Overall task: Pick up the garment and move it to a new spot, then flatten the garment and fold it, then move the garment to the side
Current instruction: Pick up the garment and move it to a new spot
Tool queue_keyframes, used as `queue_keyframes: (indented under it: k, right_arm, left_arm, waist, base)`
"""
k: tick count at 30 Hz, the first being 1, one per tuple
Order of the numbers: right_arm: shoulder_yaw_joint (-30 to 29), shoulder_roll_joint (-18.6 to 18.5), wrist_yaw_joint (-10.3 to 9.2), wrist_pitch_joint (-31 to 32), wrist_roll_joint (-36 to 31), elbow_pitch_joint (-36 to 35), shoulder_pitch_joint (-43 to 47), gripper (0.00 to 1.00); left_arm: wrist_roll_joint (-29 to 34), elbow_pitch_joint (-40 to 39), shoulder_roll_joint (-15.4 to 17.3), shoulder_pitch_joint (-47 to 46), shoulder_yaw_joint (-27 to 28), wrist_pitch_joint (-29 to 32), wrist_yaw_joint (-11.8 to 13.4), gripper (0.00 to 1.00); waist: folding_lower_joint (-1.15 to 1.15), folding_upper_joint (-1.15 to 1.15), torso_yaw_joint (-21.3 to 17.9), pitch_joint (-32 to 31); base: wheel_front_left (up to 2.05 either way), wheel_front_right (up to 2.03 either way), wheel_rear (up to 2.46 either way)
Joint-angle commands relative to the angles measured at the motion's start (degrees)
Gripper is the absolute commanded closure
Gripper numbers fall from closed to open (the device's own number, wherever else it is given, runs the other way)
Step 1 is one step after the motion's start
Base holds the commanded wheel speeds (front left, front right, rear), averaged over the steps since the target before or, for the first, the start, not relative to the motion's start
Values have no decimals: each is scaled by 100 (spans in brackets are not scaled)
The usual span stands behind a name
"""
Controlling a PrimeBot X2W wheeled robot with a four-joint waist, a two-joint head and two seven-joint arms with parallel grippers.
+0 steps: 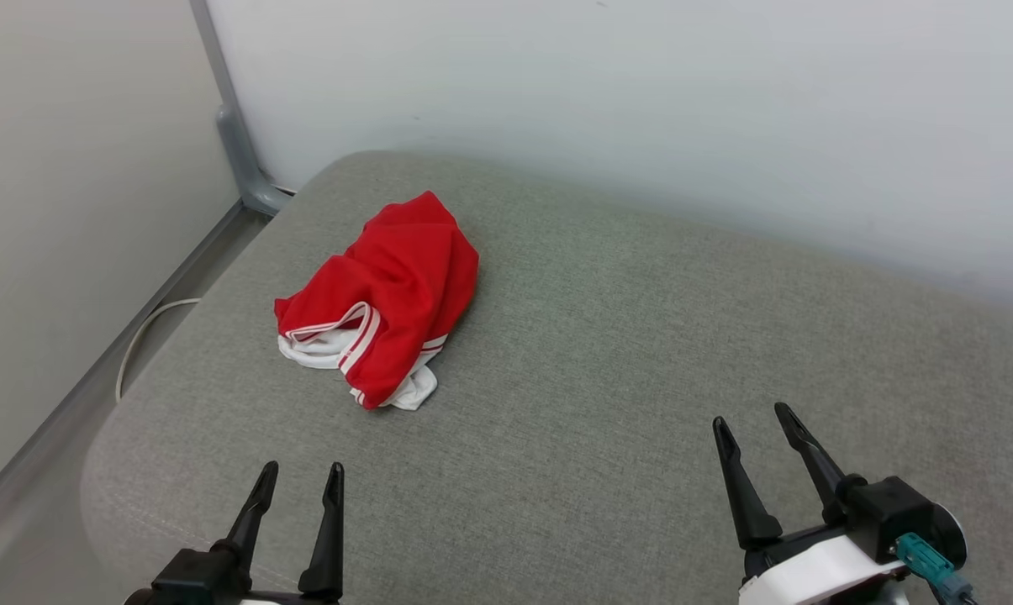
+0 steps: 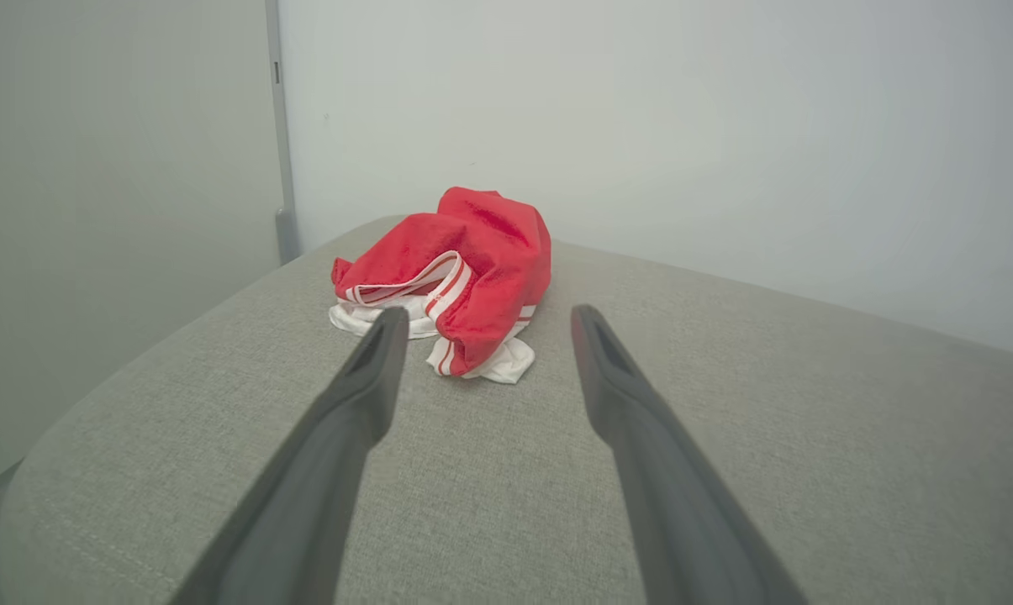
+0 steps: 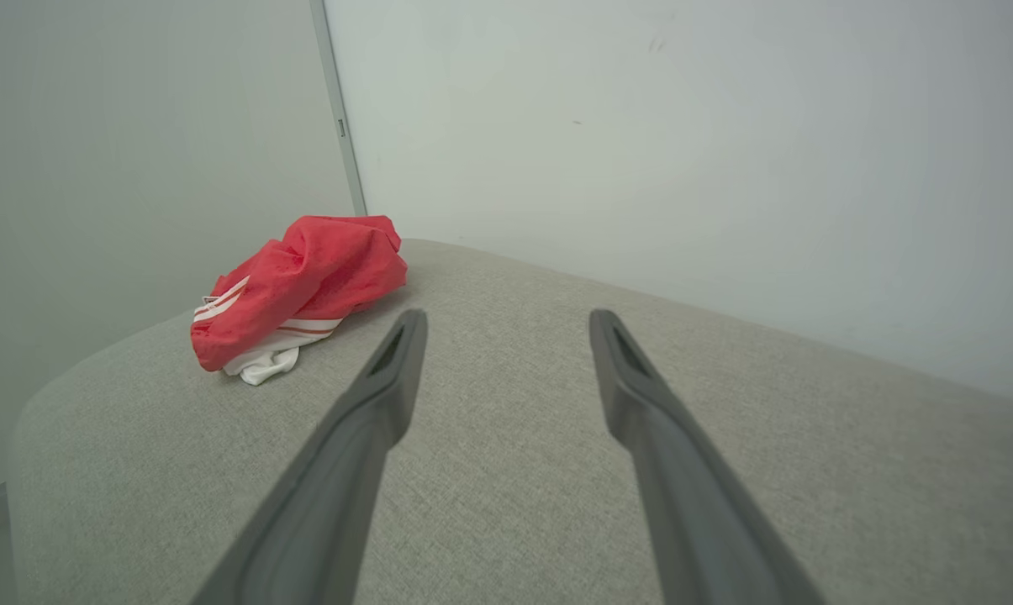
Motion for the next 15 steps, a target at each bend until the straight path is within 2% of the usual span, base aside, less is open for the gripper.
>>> queue_keyframes:
  k: [1, 5, 11, 15]
  right_arm:
    - [12, 3, -4, -12, -66, -26, -51, 0]
    - [-9, 2, -4, -12, -177, -89, -159, 0]
    - [-102, 2, -4, -12, -397, -80, -359, 0]
    - [-153, 2, -5, -12, -574, -139, -526, 0]
  left_arm:
    - [-53, 46, 55, -38, -35, -14, -13, 0]
    - [-351, 326, 304, -301, -395, -14, -13, 0]
    - [-936, 942, 1191, -1298, -943, 62, -6, 0]
    - [-1282, 1480, 1922, -2294, -1463, 769, -7, 0]
  waist:
    - [0, 0, -70, 74]
    - [0, 0, -257, 320]
    - [0, 0, -605, 956]
    - [0, 0, -828, 1424]
  base:
    - [0, 0, 0]
    - [0, 0, 0]
    - [0, 0, 0]
    - [0, 0, 0]
